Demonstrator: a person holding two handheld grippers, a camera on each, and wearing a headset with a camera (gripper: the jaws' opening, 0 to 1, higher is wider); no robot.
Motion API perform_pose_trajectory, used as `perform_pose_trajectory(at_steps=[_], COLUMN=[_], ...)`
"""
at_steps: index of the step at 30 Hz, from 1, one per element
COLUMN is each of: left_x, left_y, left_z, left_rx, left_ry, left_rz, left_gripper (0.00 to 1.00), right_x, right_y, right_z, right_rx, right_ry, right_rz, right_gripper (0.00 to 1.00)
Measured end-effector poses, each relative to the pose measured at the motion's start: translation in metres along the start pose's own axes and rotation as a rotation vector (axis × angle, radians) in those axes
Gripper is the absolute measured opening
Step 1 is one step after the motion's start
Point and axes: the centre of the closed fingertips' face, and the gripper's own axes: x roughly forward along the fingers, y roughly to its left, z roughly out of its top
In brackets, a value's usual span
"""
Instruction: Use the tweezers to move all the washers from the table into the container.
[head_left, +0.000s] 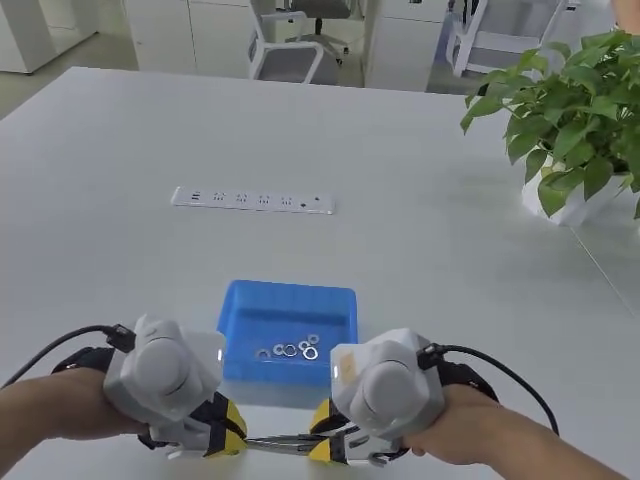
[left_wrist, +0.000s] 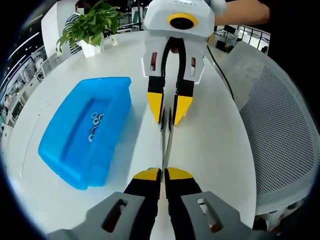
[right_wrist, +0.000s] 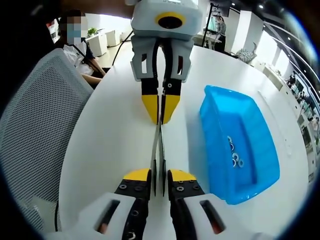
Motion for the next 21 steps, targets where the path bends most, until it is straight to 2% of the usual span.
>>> perform_pose_trajectory(at_steps=[5, 9, 13, 16, 21], left_x=[-0.004, -0.011, -0.021, -0.031, -0.049], left_y=[0.001, 0.001, 0.003, 0.006, 0.009], left_z=[-0.003, -0.002, 0.0, 0.006, 0.009], left_rx=[-0.008, -0.043, -0.085, -0.116, -0.164], left_ry=[0.002, -0.023, -0.046, -0.083, -0.123], left_rz=[0.012, 0.016, 0.037, 0.062, 0.11], left_gripper=[0.09, 0.15, 0.23, 0.26, 0.34], right_x=[-0.006, -0.016, -0.029, -0.04, -0.06], right_y=[-0.001, -0.005, -0.012, -0.016, -0.023], right_z=[0.004, 0.007, 0.007, 0.006, 0.002], right_rx=[0.002, 0.013, 0.05, 0.098, 0.178], right_ry=[-0.008, -0.02, -0.035, -0.048, -0.095], right_rz=[-0.01, -0.036, -0.085, -0.115, -0.185], right_gripper=[0.19, 0.23, 0.27, 0.31, 0.38])
